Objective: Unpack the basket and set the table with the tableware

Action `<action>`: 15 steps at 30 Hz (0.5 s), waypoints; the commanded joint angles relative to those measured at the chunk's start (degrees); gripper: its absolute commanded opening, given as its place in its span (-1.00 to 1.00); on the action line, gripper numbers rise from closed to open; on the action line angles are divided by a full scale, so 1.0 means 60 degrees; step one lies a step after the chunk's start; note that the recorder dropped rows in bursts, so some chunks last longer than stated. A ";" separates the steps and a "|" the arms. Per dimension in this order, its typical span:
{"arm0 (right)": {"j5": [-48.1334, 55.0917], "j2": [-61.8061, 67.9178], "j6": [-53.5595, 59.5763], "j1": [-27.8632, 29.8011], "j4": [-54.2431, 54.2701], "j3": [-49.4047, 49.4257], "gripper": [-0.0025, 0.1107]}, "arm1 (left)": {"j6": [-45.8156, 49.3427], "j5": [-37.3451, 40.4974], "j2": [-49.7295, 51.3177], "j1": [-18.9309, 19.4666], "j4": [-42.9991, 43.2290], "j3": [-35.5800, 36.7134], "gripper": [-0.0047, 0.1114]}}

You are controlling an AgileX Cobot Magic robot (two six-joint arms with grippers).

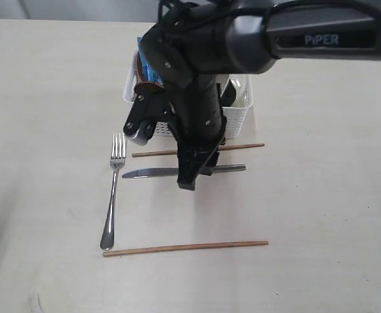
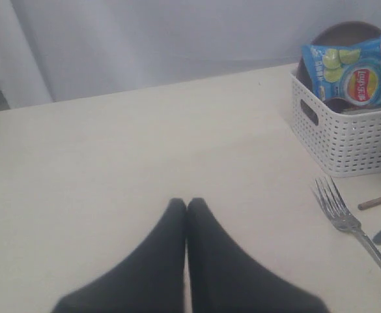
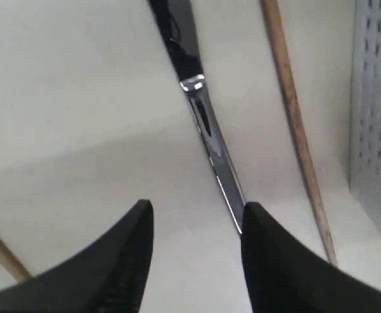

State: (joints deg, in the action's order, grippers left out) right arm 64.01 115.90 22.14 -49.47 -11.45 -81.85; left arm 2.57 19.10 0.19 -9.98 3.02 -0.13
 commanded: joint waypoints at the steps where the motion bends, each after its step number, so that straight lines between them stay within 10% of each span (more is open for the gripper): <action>1: -0.0222 -0.0056 0.2217 0.1053 0.2039 -0.0010 -0.21 | -0.0004 -0.0043 -0.0032 0.0024 -0.0013 0.0021 -0.92; 15: -0.1244 0.0853 0.4380 0.1650 0.3185 -0.0010 -0.21 | -0.0004 -0.0043 -0.0032 0.0024 -0.0013 0.0021 -0.92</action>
State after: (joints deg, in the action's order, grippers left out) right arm 58.06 119.53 47.13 -39.76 7.82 -81.96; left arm 2.57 19.10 0.19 -9.98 3.02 -0.13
